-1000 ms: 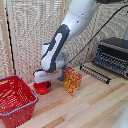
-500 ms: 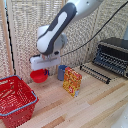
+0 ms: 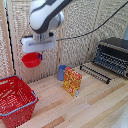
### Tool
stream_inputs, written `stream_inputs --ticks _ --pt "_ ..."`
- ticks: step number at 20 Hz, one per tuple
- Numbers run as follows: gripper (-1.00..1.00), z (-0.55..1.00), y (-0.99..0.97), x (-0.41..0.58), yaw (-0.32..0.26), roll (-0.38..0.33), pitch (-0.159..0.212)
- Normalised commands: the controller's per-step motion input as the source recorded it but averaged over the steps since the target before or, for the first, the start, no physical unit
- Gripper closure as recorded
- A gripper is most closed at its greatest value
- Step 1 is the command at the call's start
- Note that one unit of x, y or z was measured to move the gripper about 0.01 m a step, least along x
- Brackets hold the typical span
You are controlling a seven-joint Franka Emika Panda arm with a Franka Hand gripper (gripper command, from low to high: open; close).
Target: Please locate the crimson dish within your space. Move your hand towards it gently. Tenderly hold the bowl carefully using your fingers and raise it. With caution, shift it towards the basket. Kindly let loose of the dish to drop it in the basket.
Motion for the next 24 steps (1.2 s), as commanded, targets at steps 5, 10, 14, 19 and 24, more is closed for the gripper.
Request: stream_inputs --ticks 5,10,14,19,24 --pt "1.0 0.47 0.86 0.017 -0.039 0.0 0.013" --pt "1.0 -0.03 0.91 0.173 -0.039 -0.03 0.037" --pt "1.0 -0.31 0.71 0.151 -0.019 -0.055 0.035" --pt "1.0 -0.47 0.34 0.074 0.0 -0.083 0.008" --pt "1.0 -0.41 0.19 -0.014 0.024 -0.087 0.035"
